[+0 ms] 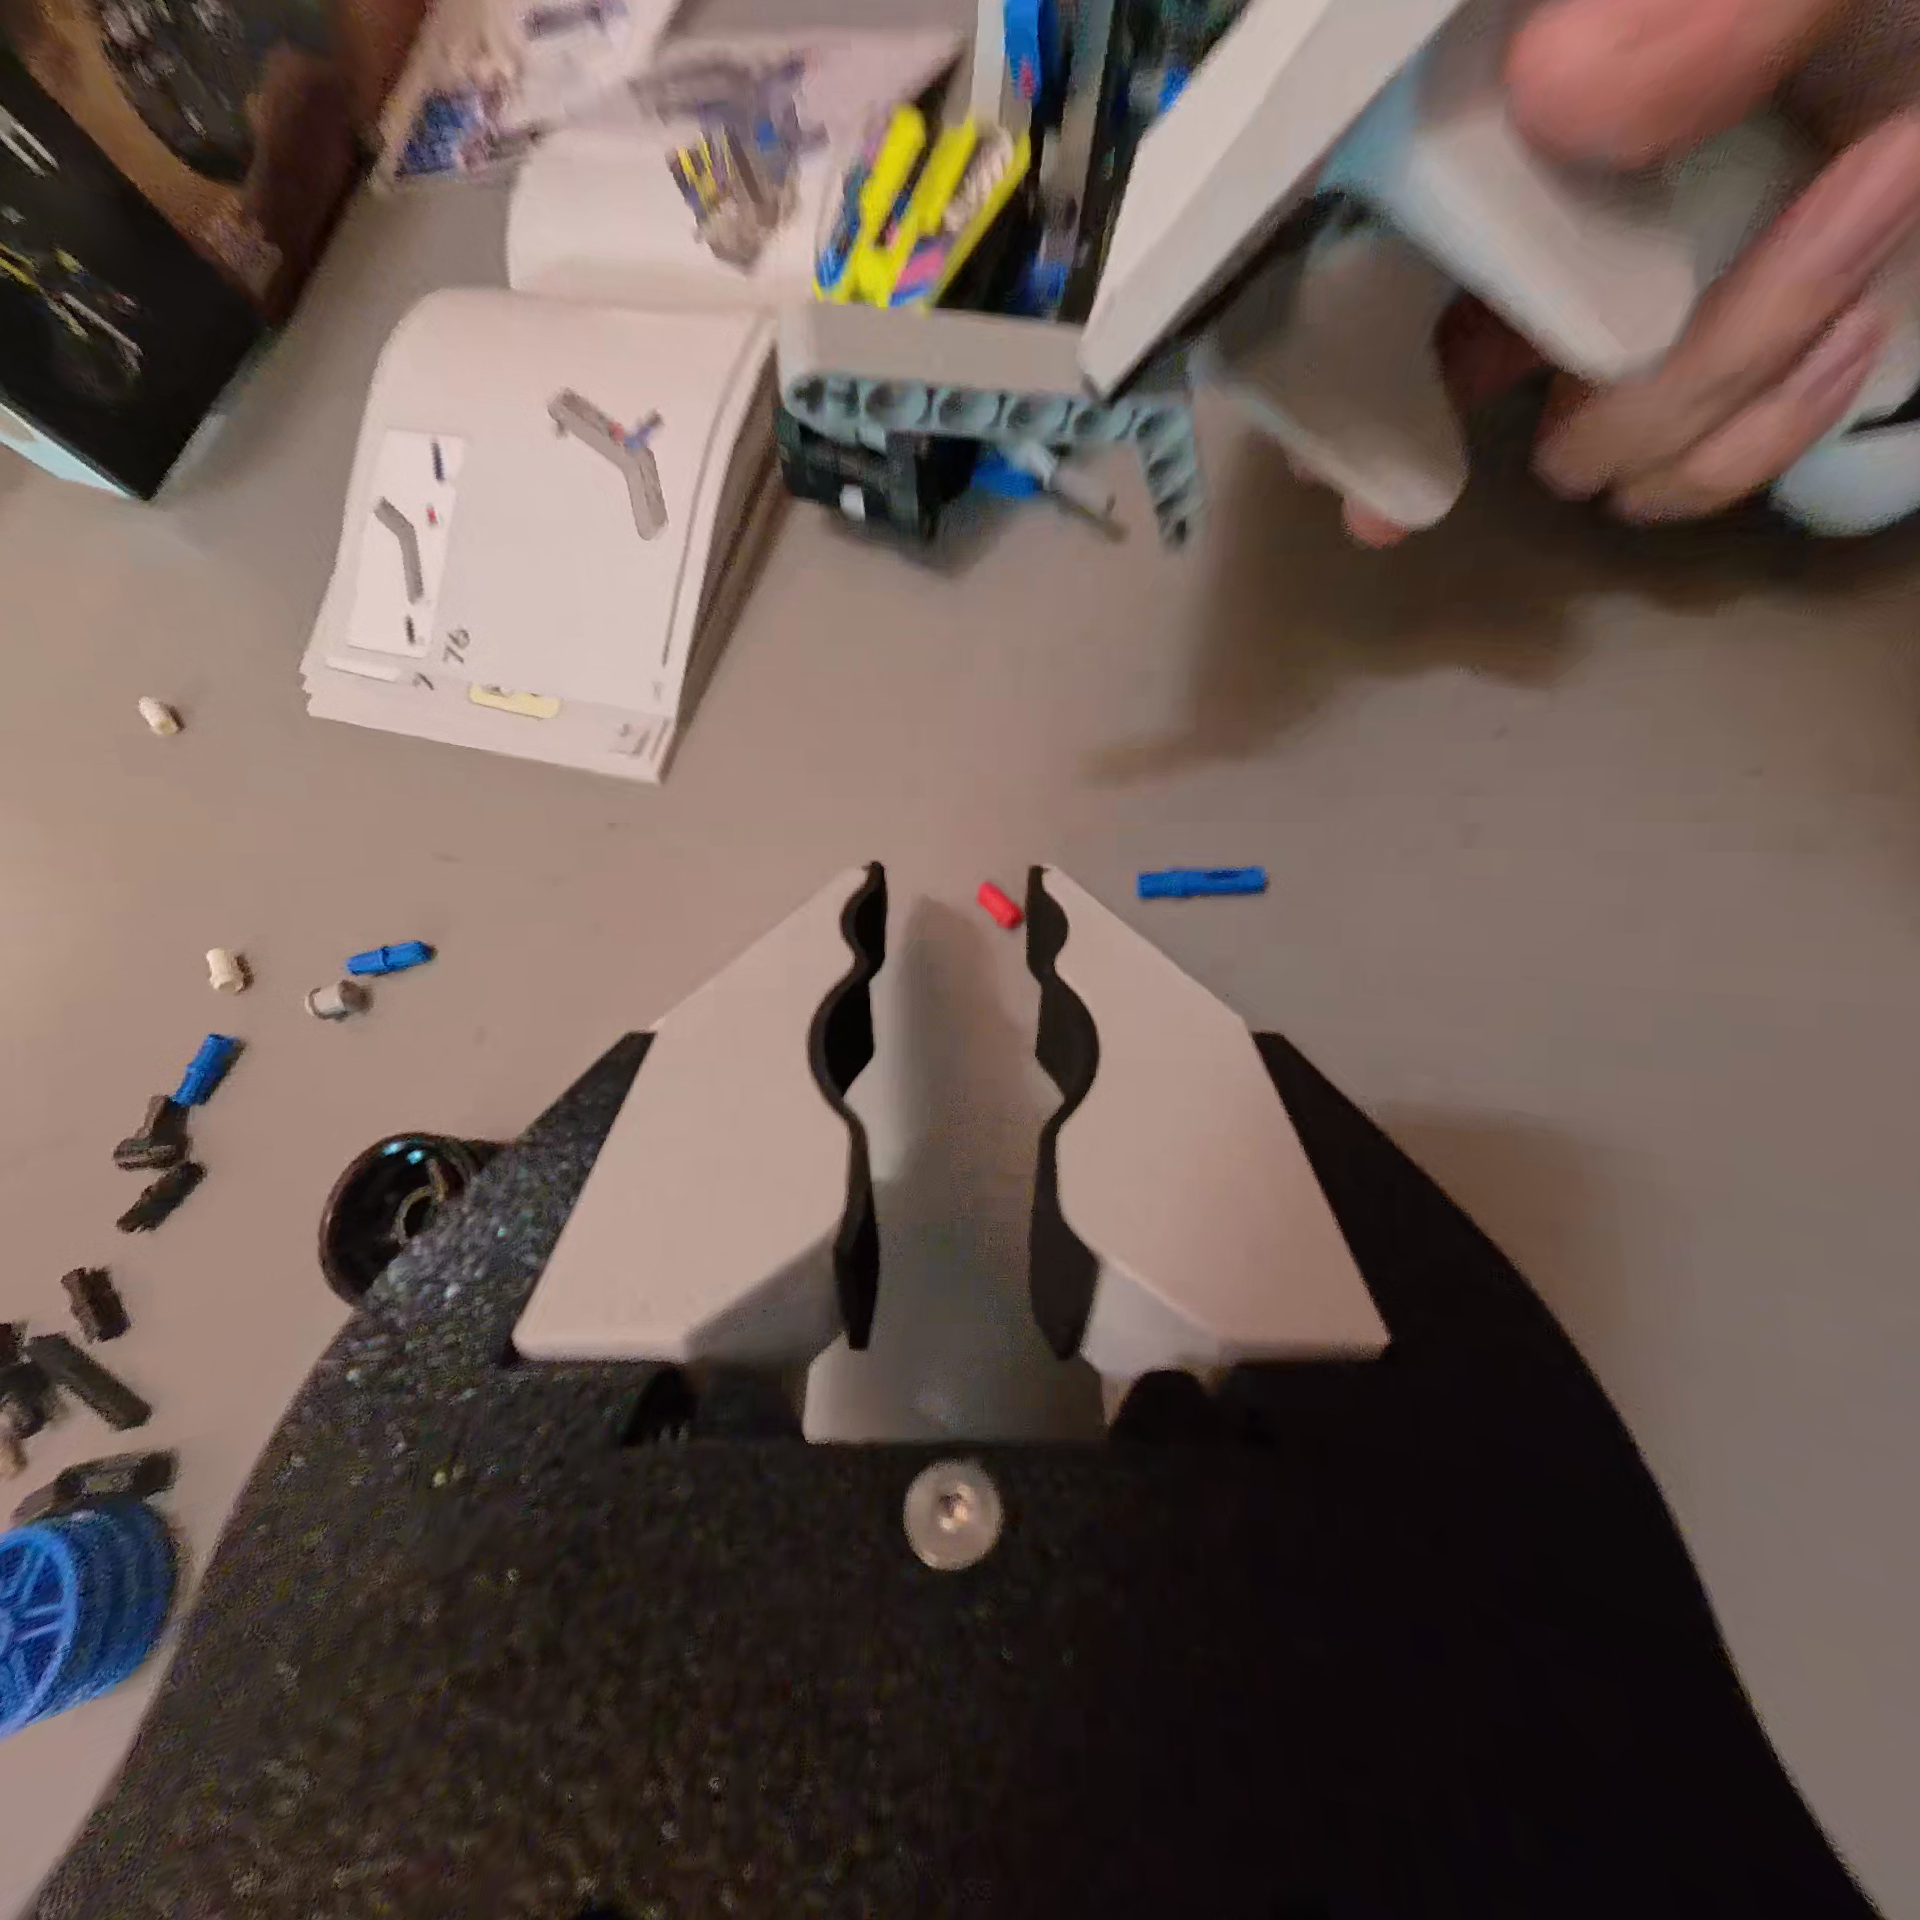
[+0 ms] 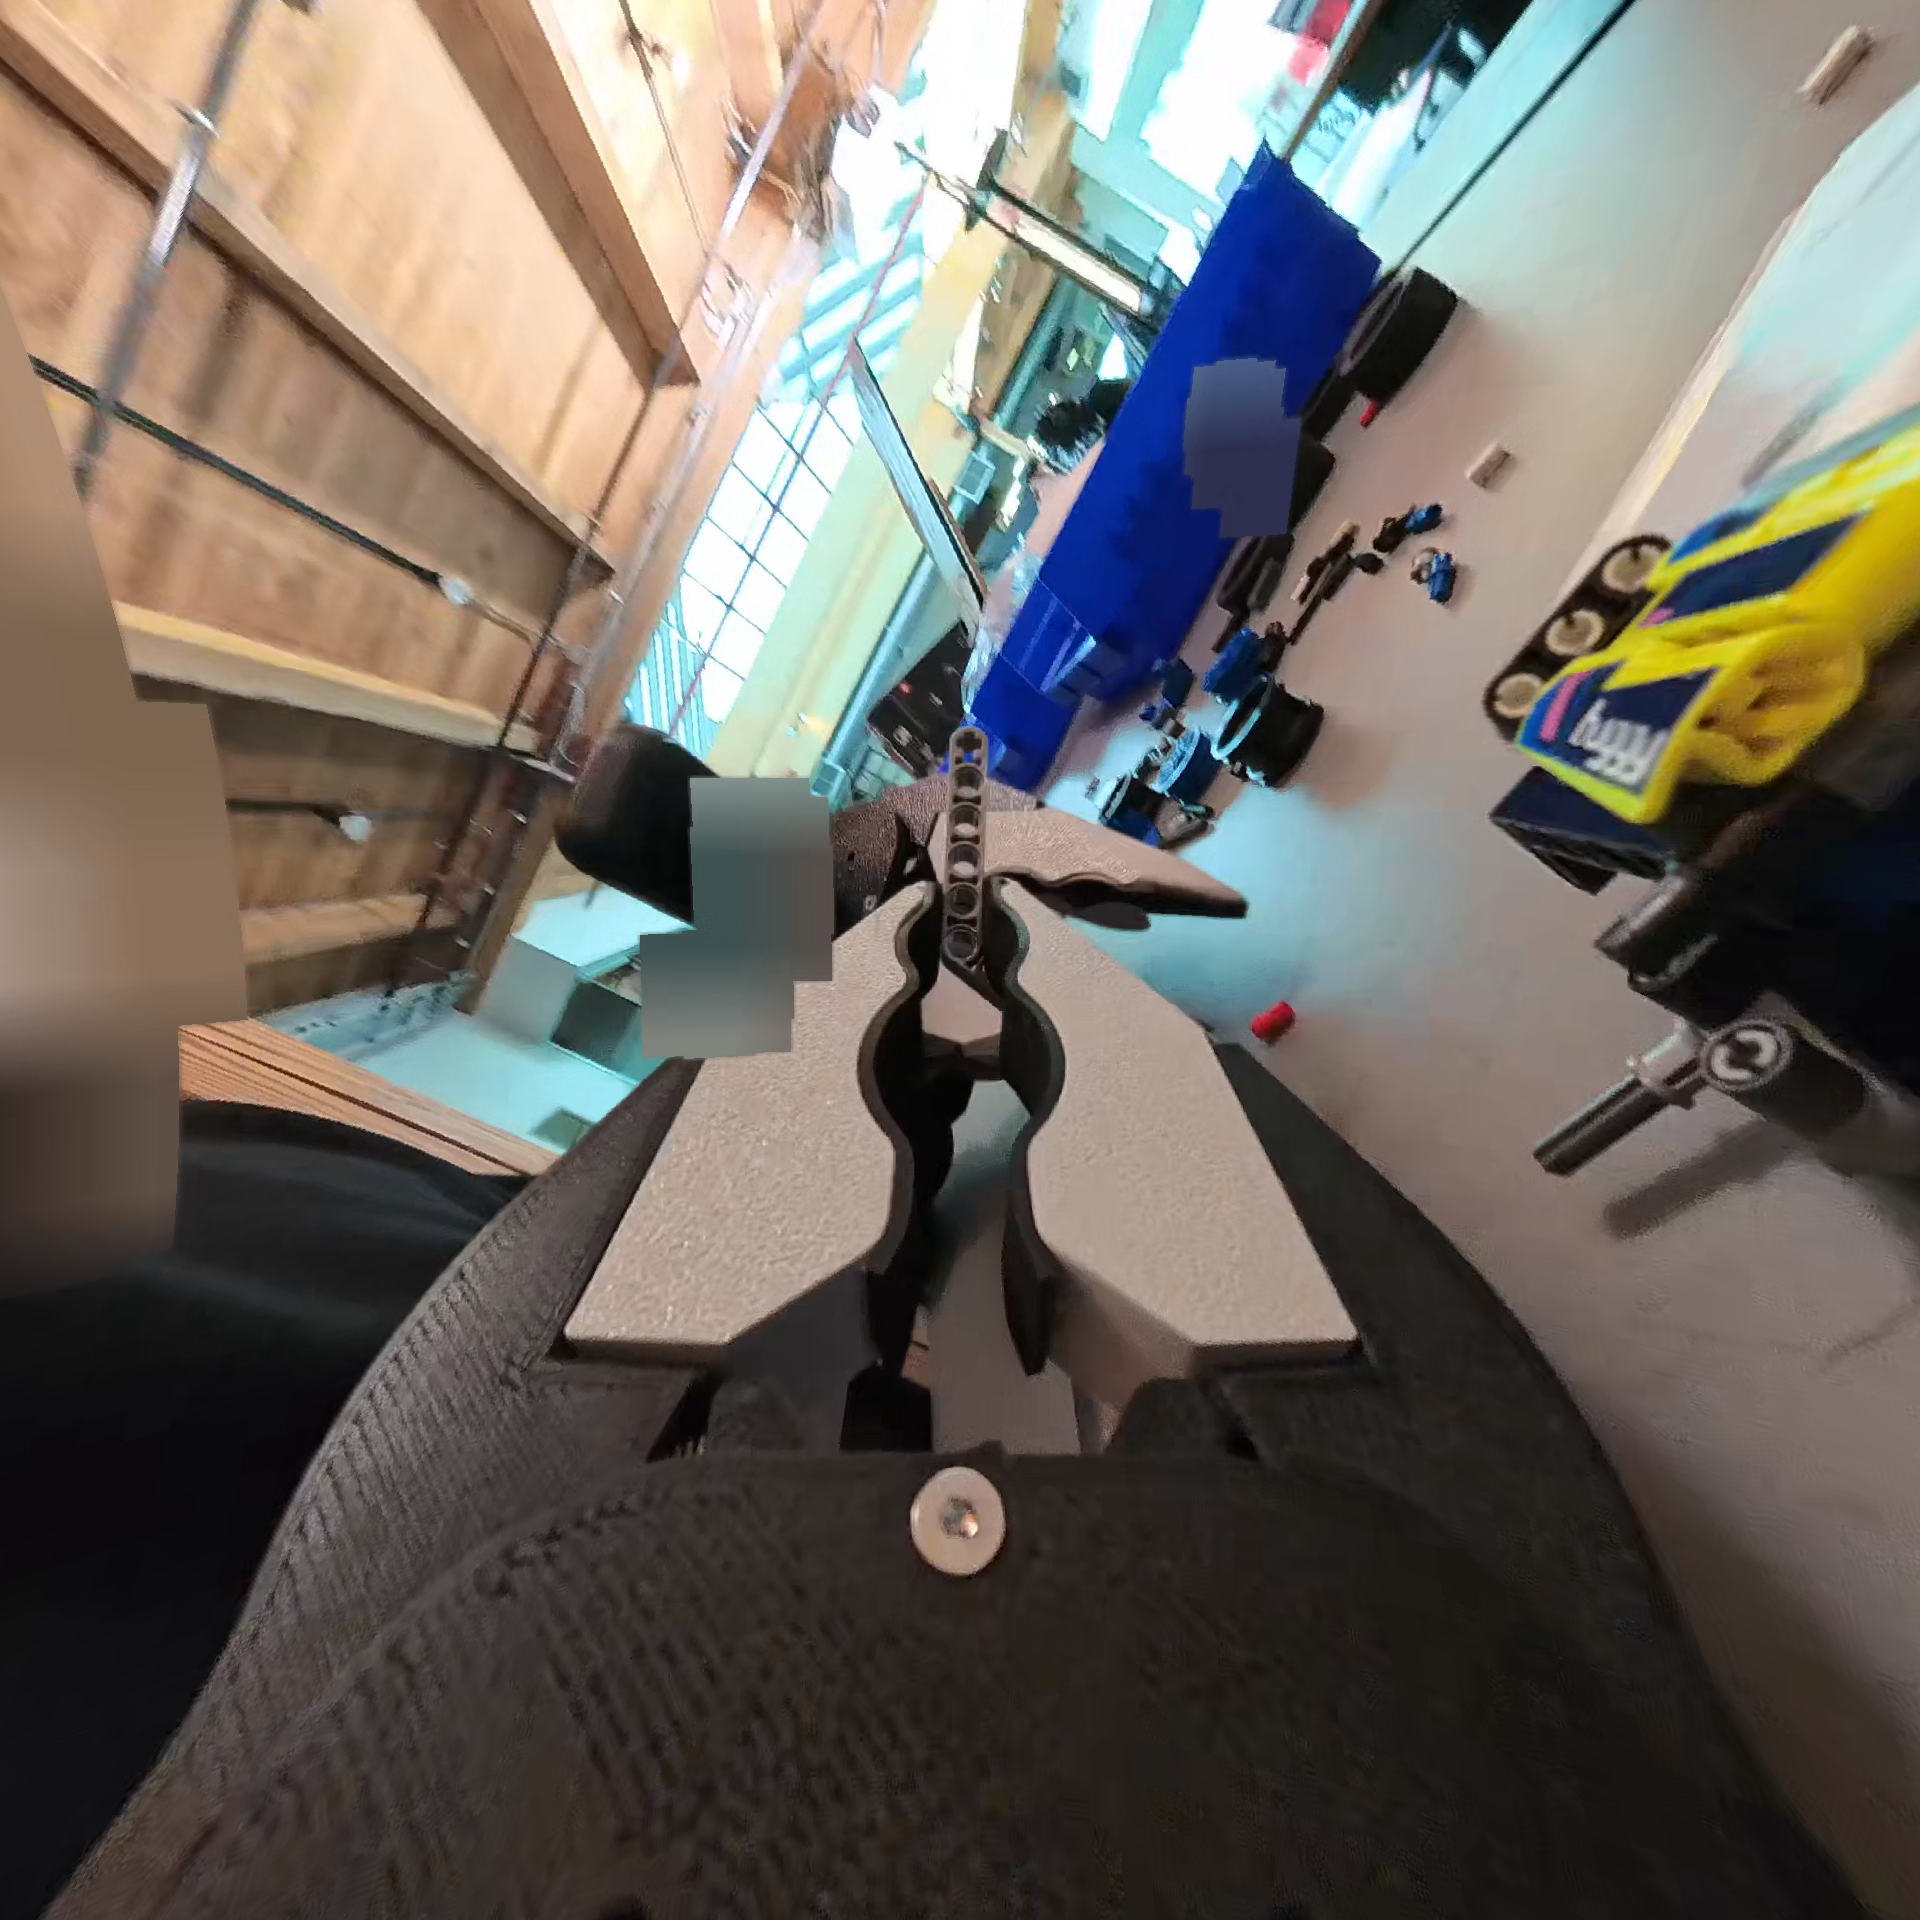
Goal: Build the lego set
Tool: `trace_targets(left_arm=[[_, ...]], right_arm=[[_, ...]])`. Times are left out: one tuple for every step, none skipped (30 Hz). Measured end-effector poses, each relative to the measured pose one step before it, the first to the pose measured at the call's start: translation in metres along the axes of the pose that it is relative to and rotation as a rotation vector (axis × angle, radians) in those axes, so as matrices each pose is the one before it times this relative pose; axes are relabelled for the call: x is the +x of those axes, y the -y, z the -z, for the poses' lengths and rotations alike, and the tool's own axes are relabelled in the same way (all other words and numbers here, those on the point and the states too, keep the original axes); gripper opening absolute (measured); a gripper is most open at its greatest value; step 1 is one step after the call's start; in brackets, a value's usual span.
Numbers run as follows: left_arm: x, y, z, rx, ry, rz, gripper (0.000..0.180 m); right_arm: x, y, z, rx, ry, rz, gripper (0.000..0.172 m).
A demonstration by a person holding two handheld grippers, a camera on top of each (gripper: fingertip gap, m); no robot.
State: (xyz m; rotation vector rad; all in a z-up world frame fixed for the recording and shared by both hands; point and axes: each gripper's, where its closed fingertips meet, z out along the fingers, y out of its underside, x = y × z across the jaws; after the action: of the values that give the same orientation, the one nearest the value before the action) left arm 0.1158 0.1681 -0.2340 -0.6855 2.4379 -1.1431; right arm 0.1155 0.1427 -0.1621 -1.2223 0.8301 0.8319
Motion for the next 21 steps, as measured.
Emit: trace_targets(left_arm=[[0.00351,0.00922,0.00492,0.0529,-0.0251,0.0287,0.025],[0.00435,0.01017,0.00516,0.0555,-0.0266,0.0326,0.027],[0.00619,0.01073,0.00500,0.0572,-0.0342,0.0314,0.028],[0.00813,0.01060,0.00419,0.0552,-0.0397,0.0286,0.029],[0.00711,0.01025,0.00290,0.0522,-0.0246,0.0240,0.029],[0.00496,0.00963,0.00148,0.0496,-0.0023,0.0131,0.028],[0.00275,0.00786,0.00051,0.0391,0.0158,0.0018,0.028],[-0.00035,0.00562,-0.00004,0.0231,0.0329,-0.0042,0.028],[-0.00185,0.00388,-0.00046,0.0126,0.0372,-0.0074,0.028],[-0.00118,0.00265,-0.00078,0.0077,0.0247,-0.0062,0.027],[-0.00005,0.00202,-0.00115,0.0079,0.0105,0.0000,0.027],[0.00098,0.00284,-0.00097,0.0171,-0.0009,0.0057,0.026],[0.00191,0.00458,-0.00042,0.0301,-0.0087,0.0100,0.023],[0.00111,0.00497,-0.00018,0.0313,-0.0039,0.0165,0.020],[-0.00113,0.00286,-0.00035,0.0163,0.0090,0.0196,0.019],[-0.00195,0.00049,-0.00074,-0.0004,0.0127,0.0146,0.019],[-0.00028,0.00070,-0.00092,-0.0005,0.0047,0.0048,0.019],[0.00142,0.00304,-0.00060,0.0118,0.0005,-0.0036,0.018],[0.00111,0.00405,-0.00040,0.0166,0.0070,-0.0085,0.017],[0.00161,0.00337,-0.00050,0.0108,0.0052,-0.0144,0.017],[0.00229,0.00159,-0.00068,-0.0003,-0.0027,-0.0173,0.016]], right_arm=[[-0.00468,0.00271,-0.00067,0.0198,0.0258,-0.0033,0.004],[-0.00565,0.00234,-0.00139,0.0156,0.0311,-0.0109,0.005],[-0.00333,0.00083,-0.00186,0.0066,0.0168,-0.0132,0.005],[-0.00375,0.00068,-0.00195,0.0083,0.0200,-0.0009,0.004],[-0.00374,-0.00001,-0.00208,0.0068,0.0180,0.0020,0.004],[-0.00211,-0.00133,-0.00187,-0.0021,0.0056,0.0053,0.004],[-0.00303,-0.00115,-0.00189,-0.0025,0.0116,0.0106,0.004],[-0.00420,0.00019,-0.00166,0.0061,0.0194,0.0074,0.004],[-0.00325,0.00102,-0.00137,0.0109,0.0124,0.0025,0.004],[-0.00287,0.00122,-0.00130,0.0111,0.0133,0.0021,0.004],[-0.00280,0.00108,-0.00099,0.0106,0.0157,-0.0005,0.004],[-0.00109,0.00094,-0.00046,0.0094,0.0072,-0.0058,0.004],[-0.00049,0.00149,0.00034,0.0119,0.0032,-0.0024,0.004],[-0.00215,0.00352,0.00108,0.0255,0.0145,-0.0057,0.004],[-0.00310,0.00542,0.00159,0.0373,0.0204,-0.0204,0.005],[-0.00298,0.00615,0.00161,0.0418,0.0222,-0.0285,0.004],[-0.00214,0.00467,0.00142,0.0332,0.0194,-0.0271,0.004],[-0.00170,0.00124,0.00054,0.0118,0.0186,-0.0206,0.004],[-0.00210,0.00027,0.00014,0.0081,0.0204,-0.0158,0.004],[-0.00266,0.00115,0.00003,0.0133,0.0173,-0.0041,0.004],[-0.00335,0.00108,-0.00043,0.0094,0.0157,0.0006,0.004]])
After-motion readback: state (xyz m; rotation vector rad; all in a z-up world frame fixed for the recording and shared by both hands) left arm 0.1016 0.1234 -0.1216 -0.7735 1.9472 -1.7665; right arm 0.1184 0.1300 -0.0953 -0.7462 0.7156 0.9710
